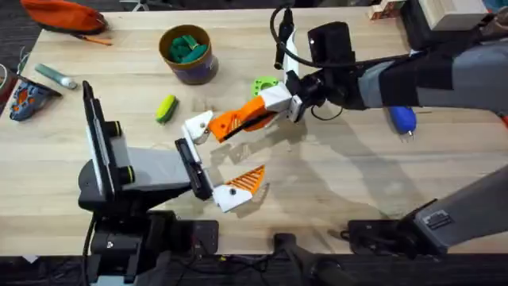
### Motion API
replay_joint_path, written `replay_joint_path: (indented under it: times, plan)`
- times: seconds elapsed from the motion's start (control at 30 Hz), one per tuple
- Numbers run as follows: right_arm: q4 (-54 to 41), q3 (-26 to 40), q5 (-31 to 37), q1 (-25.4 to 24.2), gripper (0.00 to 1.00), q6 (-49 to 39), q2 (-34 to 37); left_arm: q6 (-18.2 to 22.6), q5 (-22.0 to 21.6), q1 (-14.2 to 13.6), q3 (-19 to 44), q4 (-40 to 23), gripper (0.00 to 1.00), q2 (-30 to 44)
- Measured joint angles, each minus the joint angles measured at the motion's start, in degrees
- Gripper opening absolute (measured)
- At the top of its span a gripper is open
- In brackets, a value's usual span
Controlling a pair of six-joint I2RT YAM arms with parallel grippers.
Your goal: Pick up the gripper from the table and insert it into the empty holder that is missing its gripper. Then pick up a screw, insert it into the mounting hole, and use the screwdriver to tighten it. Finally, clean up the table by picking up the vegetable and placing it into the bucket.
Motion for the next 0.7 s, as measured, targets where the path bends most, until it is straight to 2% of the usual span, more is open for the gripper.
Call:
replay_joint_path:
  times: [0.7]
  plan:
    - [-0.5, 0.7, 0.7, 0.4, 0.004, -3.9, 0.0, 0.0, -0.1, 0.0, 0.0, 0.0, 0.985, 0.0]
